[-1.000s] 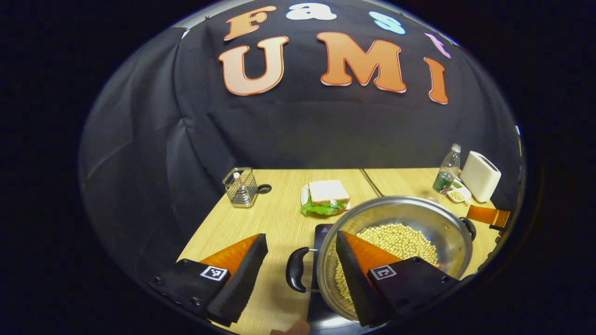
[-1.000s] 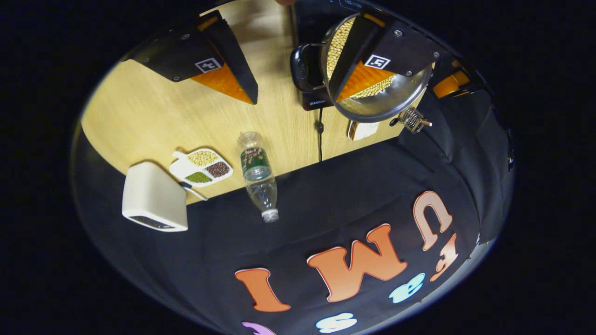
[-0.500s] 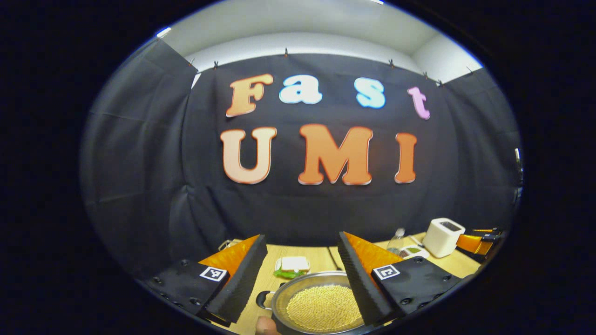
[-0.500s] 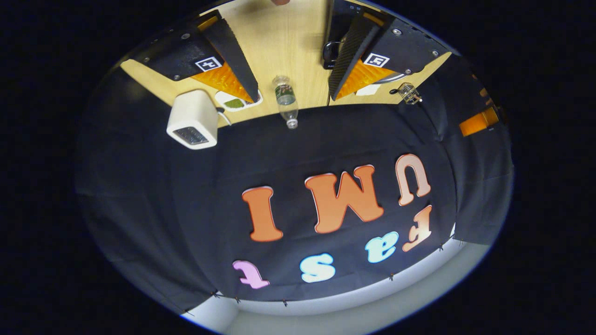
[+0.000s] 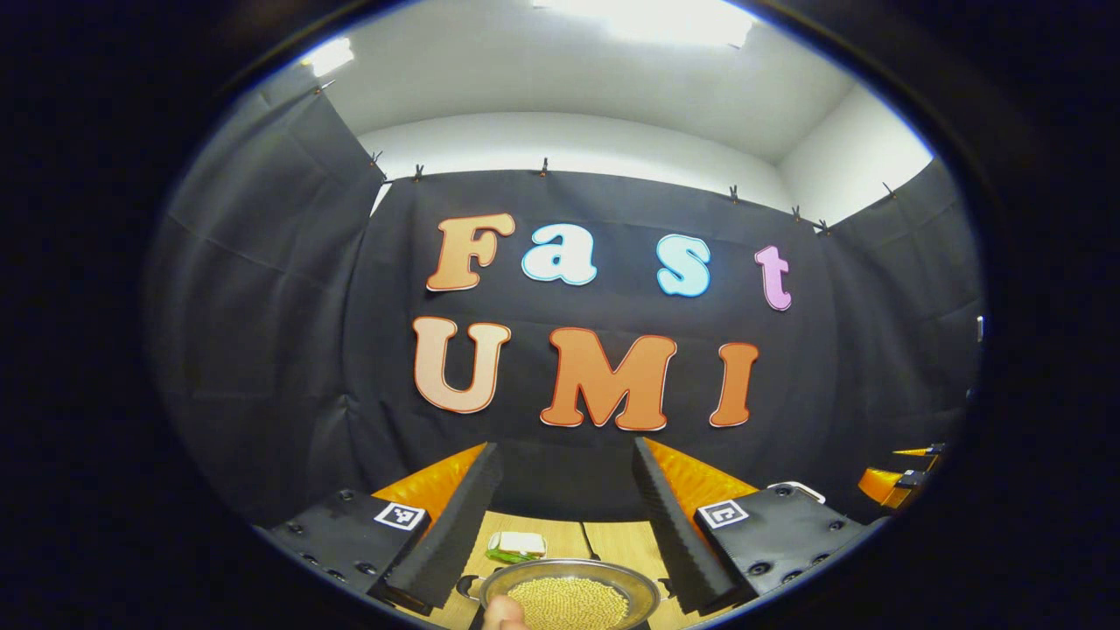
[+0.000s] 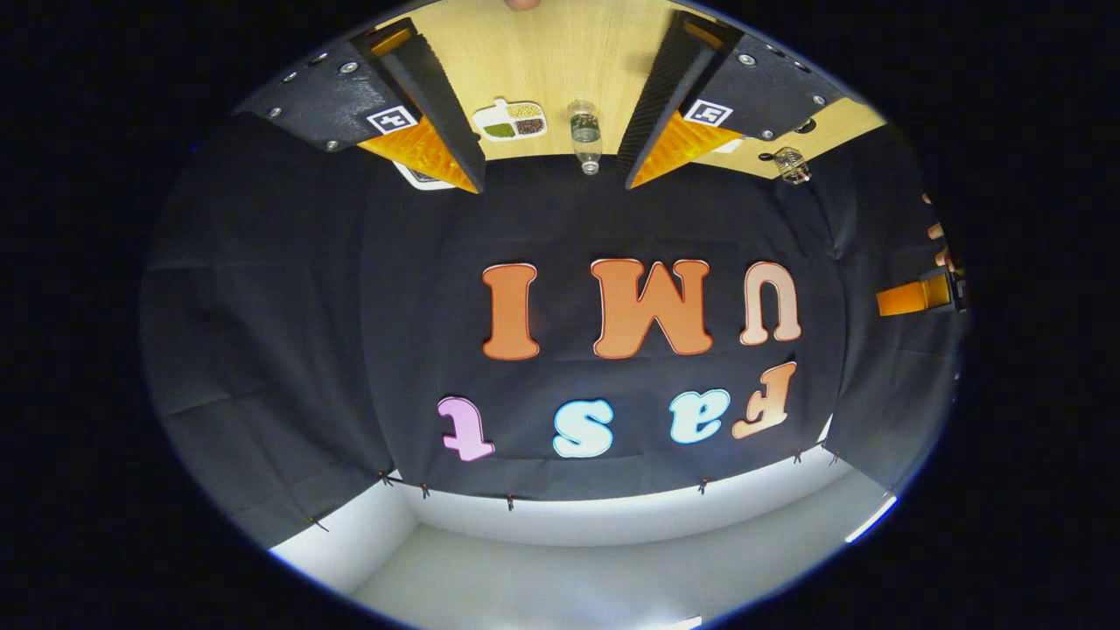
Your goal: First push the handle of the pot to place it horizontally, then grasp the pot with both hands and set it on the induction cooktop.
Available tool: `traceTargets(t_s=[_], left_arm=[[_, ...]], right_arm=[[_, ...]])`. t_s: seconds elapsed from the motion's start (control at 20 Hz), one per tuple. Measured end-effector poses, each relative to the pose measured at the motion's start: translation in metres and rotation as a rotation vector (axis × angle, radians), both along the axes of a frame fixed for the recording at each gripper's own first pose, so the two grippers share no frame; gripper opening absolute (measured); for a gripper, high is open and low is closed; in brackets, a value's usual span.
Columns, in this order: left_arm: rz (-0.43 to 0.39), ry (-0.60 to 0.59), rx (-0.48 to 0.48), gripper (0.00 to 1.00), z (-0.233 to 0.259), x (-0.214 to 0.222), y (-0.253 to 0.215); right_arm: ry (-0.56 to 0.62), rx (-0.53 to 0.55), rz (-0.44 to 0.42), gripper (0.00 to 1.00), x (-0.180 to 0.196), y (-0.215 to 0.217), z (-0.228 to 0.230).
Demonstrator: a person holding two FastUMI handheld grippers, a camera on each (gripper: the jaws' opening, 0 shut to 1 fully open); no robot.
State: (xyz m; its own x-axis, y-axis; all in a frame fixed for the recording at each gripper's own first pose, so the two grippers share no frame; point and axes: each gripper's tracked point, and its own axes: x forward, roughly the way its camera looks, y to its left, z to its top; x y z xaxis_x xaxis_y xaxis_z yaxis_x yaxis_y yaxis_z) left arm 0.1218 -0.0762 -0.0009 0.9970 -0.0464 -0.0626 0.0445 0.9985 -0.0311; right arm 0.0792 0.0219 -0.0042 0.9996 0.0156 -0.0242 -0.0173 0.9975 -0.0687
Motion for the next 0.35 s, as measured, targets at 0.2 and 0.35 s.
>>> traceTargets(t_s=[0.2,0.35], left_arm=[[-0.013,0.011,0.005,0.99,0.003,-0.003,-0.004],[-0.036,0.016,0.008,0.99,0.003,-0.006,-0.016]], right_arm=[[-0.034,-0.011,-0.006,0.95,-0.005,-0.006,0.017],[-0.037,-0.013,-0.001,0.95,-0.006,-0.007,0.017]])
